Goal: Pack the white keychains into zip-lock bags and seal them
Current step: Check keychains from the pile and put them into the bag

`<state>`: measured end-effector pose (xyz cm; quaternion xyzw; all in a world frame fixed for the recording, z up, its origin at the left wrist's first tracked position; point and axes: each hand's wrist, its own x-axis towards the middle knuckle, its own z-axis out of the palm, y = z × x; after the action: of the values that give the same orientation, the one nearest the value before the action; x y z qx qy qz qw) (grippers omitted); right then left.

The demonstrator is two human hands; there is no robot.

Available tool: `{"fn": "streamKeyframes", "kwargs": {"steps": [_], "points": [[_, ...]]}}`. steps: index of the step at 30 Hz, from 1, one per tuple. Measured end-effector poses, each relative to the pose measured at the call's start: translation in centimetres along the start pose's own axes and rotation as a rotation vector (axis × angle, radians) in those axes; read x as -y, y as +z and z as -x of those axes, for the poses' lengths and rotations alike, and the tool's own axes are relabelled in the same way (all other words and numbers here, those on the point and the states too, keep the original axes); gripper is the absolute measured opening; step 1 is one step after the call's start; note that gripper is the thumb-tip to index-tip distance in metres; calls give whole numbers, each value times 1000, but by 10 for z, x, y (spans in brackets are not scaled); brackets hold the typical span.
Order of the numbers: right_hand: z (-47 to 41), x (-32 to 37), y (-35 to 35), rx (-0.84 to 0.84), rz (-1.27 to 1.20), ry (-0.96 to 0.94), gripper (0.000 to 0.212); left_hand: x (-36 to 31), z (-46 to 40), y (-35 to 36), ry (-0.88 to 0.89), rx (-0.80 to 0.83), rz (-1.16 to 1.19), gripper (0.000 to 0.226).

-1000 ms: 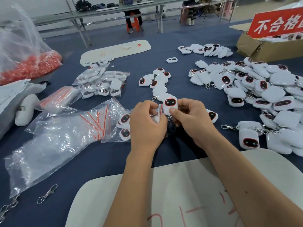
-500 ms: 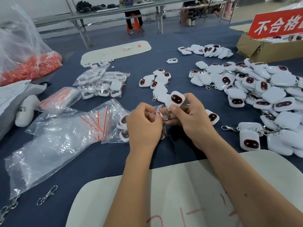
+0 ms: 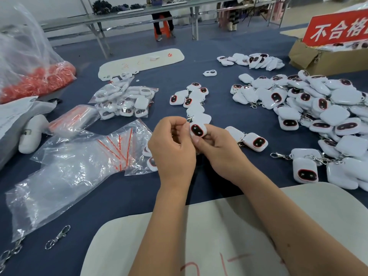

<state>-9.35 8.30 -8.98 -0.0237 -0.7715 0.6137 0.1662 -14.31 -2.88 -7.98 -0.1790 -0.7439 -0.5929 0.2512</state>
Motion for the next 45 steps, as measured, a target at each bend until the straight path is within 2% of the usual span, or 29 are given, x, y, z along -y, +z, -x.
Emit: {"fn": "streamKeyframes", "kwargs": {"steps": [6,11,13,15,21,24,26,28,30,33,35,37,39,41,43,45], "points": [[0,4,0,46,295,-74,23,-1,1,0,95,-11,-34,5],[-1,-3,0,-114,43,39,16,-3,3,1,113,15,-23,7],[-1,-5,1,-143,16,54,12,-4,4,2,129,27,-24,6],[-1,-5,2,-134,72,15,6,-5,4,3,144,32,-29,6],[2,-2,3,-164,246,-102,14,-2,2,1,115,-11,-32,6],[2,-2,4,-41,348,-121,21,-4,3,2,115,3,-37,7],[2,0,4,19,270,-95,23,-4,4,2,116,6,-33,7],[3,4,4,-32,110,-58,28,-3,3,2,112,-4,-27,7],[2,4,3,-96,103,-25,33,-2,2,1,108,-9,-19,6],[1,1,5,61,272,-57,35,-4,3,1,113,0,-21,6],[1,0,4,119,241,-50,34,-3,4,1,117,-5,-26,6],[2,2,4,45,169,-38,32,-1,3,2,111,-8,-22,6],[3,3,4,-179,212,-82,29,1,2,3,107,37,-33,6],[5,3,2,-465,422,-123,24,3,4,5,101,156,-74,9],[6,4,-4,-679,638,-56,22,5,7,8,74,313,-140,13],[4,1,-11,-709,816,121,29,6,9,10,56,442,-222,14]]}}
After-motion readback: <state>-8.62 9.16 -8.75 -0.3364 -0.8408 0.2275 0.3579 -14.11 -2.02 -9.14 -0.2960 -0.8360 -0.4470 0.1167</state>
